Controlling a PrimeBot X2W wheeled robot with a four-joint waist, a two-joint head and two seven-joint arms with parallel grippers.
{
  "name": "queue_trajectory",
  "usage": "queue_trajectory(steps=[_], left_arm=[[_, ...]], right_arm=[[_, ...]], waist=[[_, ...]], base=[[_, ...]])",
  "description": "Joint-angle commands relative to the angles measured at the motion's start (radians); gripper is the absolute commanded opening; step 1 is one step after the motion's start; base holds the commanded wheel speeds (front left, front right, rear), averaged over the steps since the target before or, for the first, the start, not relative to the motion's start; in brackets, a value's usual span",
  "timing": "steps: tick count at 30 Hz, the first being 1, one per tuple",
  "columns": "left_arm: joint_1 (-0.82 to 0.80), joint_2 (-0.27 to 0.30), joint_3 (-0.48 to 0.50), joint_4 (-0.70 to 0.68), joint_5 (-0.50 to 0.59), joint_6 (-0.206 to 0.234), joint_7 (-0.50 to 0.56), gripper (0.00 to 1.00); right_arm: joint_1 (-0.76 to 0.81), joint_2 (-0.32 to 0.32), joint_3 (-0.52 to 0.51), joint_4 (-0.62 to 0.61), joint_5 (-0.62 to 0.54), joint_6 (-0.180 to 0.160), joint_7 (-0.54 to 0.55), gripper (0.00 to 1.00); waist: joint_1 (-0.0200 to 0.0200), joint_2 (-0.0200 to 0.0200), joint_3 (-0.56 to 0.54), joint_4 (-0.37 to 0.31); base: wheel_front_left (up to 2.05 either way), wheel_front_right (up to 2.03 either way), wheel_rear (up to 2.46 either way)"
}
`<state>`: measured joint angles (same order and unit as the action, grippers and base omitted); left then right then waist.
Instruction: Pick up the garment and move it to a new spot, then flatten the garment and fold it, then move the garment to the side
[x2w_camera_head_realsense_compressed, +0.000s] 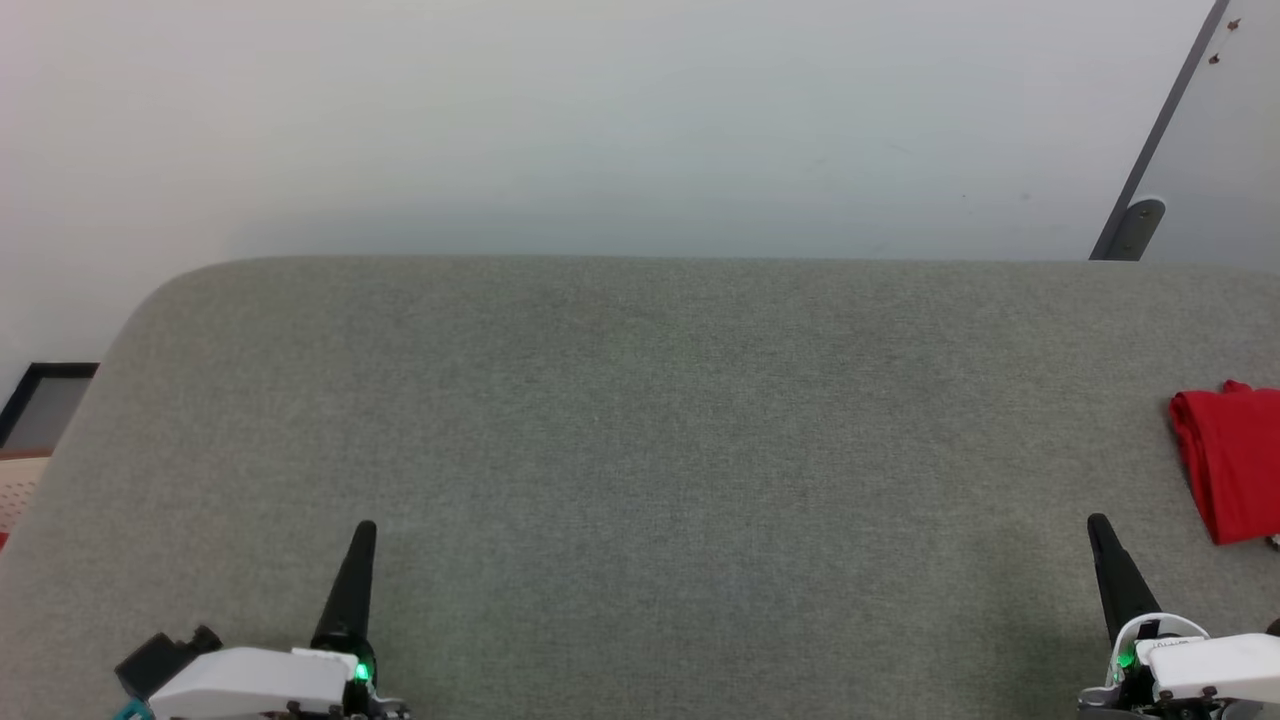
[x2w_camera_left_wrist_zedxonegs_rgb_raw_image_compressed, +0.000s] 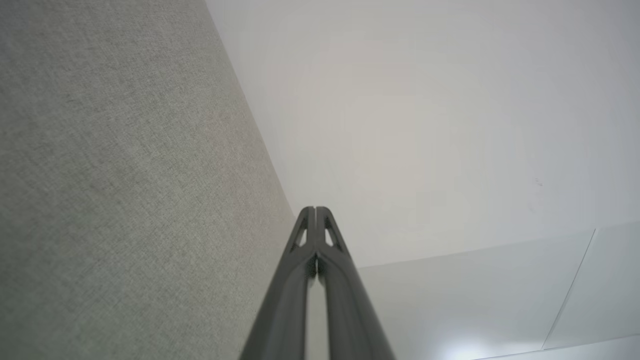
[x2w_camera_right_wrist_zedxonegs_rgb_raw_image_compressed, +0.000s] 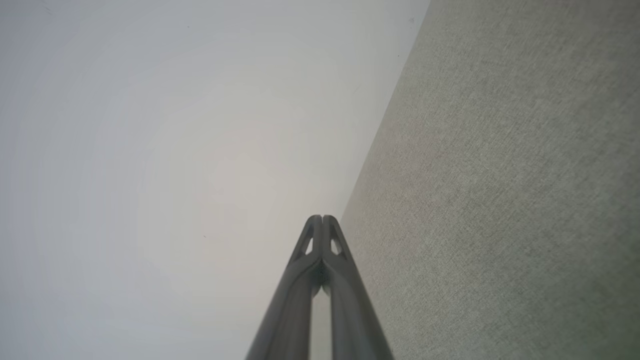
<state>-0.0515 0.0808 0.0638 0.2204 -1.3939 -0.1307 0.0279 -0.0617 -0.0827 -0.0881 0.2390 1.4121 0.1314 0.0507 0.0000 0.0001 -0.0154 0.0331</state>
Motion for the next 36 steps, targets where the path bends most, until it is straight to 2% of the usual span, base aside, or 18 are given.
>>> queue_trajectory(steps=[1,36], left_arm=[[-0.017,0.0,0.004,-0.001,-0.022,0.0,0.007,0.0],[-0.061,-0.018,0.034,0.026,-0.234,0.0,0.074,0.0]], right_arm=[[-0.017,0.004,-0.005,-0.003,0.014,-0.001,0.004,0.0],[-0.051,0.036,-0.028,0.006,0.201,-0.001,0.068,0.0]], waist=[[0.0,-0.0001,0.001,-0.001],[0.0,-0.0001,0.019,-0.033]], base=[[0.0,0.0,0.0],[0.0,0.0,0.0]])
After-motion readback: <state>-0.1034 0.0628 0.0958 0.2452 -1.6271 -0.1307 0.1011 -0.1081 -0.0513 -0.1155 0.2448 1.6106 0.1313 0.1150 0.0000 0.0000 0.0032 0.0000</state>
